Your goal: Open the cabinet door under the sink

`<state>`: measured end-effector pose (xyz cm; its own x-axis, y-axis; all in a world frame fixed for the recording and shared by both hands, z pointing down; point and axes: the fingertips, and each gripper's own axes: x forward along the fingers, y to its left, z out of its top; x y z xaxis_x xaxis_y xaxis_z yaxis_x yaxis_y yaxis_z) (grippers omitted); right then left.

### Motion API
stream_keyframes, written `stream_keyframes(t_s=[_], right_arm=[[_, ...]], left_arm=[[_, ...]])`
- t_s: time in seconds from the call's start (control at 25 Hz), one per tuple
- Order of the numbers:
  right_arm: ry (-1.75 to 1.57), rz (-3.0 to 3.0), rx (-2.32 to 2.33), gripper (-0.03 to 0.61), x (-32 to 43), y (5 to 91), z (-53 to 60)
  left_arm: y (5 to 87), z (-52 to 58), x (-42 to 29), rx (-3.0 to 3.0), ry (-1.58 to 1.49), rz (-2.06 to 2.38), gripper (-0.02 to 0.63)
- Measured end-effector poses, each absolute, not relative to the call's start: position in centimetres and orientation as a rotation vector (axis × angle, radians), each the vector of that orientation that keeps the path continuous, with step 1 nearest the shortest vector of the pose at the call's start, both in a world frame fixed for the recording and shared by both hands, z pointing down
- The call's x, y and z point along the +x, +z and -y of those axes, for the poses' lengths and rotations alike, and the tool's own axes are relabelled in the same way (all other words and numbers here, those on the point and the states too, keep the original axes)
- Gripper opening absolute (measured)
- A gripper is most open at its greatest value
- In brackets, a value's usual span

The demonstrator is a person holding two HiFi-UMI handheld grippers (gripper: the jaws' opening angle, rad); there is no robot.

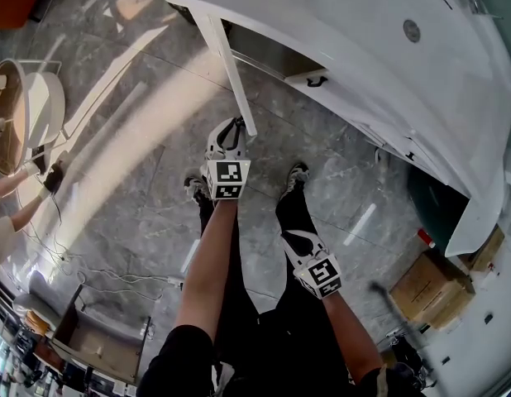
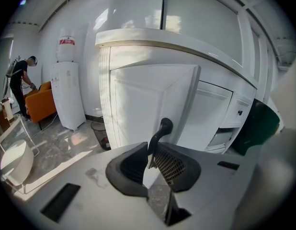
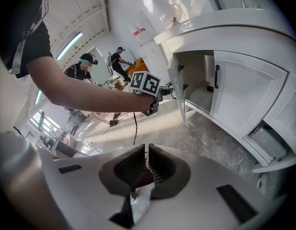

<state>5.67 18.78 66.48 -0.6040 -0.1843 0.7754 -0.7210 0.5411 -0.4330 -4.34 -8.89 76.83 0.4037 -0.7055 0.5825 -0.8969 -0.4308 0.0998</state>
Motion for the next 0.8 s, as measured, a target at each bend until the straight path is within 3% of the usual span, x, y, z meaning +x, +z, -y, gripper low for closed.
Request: stream_keyframes(t_s=[0.8], right_arm=[[1.012,2.101,0.663,0.081,-0.3,67.7,-19.0]], left_arm=[[76.9,8.2,-10.9,2.383,0.672,1.281,0.048]])
